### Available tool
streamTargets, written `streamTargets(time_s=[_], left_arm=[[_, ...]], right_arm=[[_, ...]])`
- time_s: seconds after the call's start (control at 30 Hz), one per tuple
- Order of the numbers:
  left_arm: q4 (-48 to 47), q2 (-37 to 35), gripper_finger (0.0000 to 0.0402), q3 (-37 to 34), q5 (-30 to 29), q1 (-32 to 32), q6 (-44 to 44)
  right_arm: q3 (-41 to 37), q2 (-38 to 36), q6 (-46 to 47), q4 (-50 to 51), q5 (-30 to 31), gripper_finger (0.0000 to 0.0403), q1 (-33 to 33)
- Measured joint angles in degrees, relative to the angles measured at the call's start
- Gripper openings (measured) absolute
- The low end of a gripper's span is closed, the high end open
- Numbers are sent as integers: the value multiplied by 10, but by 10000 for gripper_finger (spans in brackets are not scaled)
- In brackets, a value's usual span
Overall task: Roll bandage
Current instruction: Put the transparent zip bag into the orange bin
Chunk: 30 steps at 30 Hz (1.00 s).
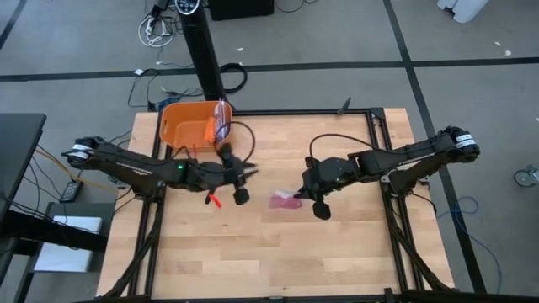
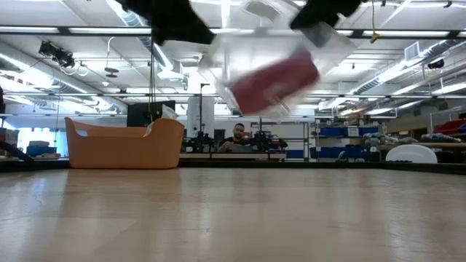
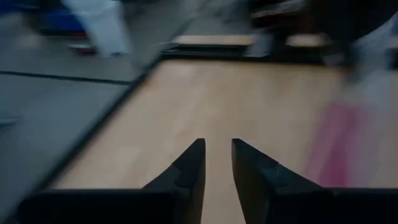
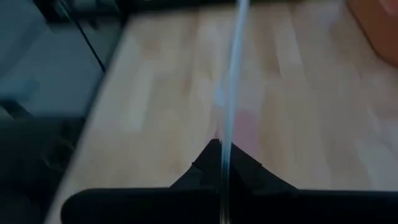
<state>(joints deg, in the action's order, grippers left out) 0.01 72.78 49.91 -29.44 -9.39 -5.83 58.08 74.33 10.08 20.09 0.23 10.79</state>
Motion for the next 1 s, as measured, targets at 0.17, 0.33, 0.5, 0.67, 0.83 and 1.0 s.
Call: streamTargets(time_s=[0.17,0.33,0.5,0.67,0.83,1.0], left_arm=[[-165,-63,87,0,-197,-44,-27],[-353,-94,85,0,-290,-75,-169],[-546,-81,62,0,-321,-35,-350],[-554,-86,20,-35,-327,51,-358],[-423,-116,7,-87,-256,143,-243],[-230,-136,4,-134,-147,248,-116]], right_arm=[[0,5,20,-121,-52,1,-43],[1,6,37,-232,-86,1,-106],[15,6,16,-245,-114,0,-145],[40,5,-12,-217,-126,0,-165],[72,2,-48,-174,-130,0,-177],[84,2,-62,-159,-130,0,-185]])
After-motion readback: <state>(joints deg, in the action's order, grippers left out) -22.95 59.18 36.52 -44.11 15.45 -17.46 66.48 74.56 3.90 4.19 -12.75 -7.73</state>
